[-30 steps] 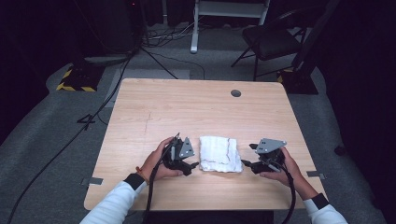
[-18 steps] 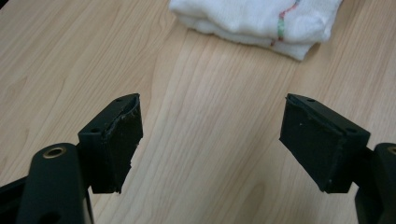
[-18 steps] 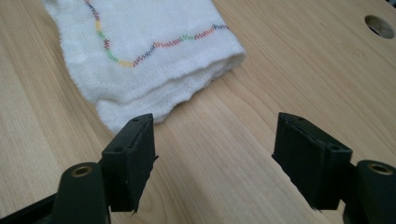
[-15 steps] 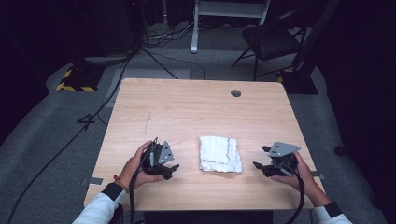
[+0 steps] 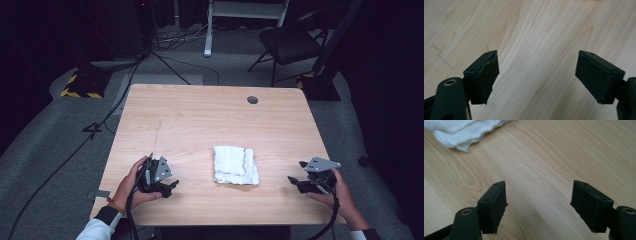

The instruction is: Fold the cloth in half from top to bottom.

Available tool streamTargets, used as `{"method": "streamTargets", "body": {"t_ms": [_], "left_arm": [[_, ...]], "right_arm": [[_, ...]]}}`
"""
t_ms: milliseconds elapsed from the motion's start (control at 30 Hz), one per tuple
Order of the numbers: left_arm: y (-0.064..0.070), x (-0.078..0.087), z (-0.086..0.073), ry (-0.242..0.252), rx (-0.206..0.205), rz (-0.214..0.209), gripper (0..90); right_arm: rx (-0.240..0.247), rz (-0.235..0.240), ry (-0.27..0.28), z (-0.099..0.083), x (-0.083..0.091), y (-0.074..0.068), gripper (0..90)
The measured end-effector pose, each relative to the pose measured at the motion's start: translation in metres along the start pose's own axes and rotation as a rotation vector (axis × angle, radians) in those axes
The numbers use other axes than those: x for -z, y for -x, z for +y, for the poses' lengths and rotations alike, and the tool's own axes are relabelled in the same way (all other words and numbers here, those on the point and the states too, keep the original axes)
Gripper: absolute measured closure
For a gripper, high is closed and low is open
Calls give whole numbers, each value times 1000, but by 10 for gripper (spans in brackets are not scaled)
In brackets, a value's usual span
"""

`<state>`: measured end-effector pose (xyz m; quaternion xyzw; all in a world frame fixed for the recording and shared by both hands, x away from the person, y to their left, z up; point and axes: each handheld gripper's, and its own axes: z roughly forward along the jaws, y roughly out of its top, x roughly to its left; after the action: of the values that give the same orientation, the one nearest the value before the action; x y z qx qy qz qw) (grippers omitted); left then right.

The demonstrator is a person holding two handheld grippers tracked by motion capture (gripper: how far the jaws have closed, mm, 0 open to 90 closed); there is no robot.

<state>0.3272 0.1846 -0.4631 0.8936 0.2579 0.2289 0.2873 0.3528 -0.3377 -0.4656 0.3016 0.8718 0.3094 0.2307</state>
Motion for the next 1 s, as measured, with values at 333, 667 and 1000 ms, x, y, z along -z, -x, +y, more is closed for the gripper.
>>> {"method": "streamTargets", "body": {"t_ms": [333,667,1000], "left_arm": [[-3,-5,-25,2,71,-25,184],[-19,-3,-49,5,164,-46,183],[-30,-4,-70,31,245,-118,184]], "right_arm": [[-143,-28,7,-39,12,21,277],[-204,-14,19,-60,13,23,257],[-256,0,37,-67,10,23,240]]}}
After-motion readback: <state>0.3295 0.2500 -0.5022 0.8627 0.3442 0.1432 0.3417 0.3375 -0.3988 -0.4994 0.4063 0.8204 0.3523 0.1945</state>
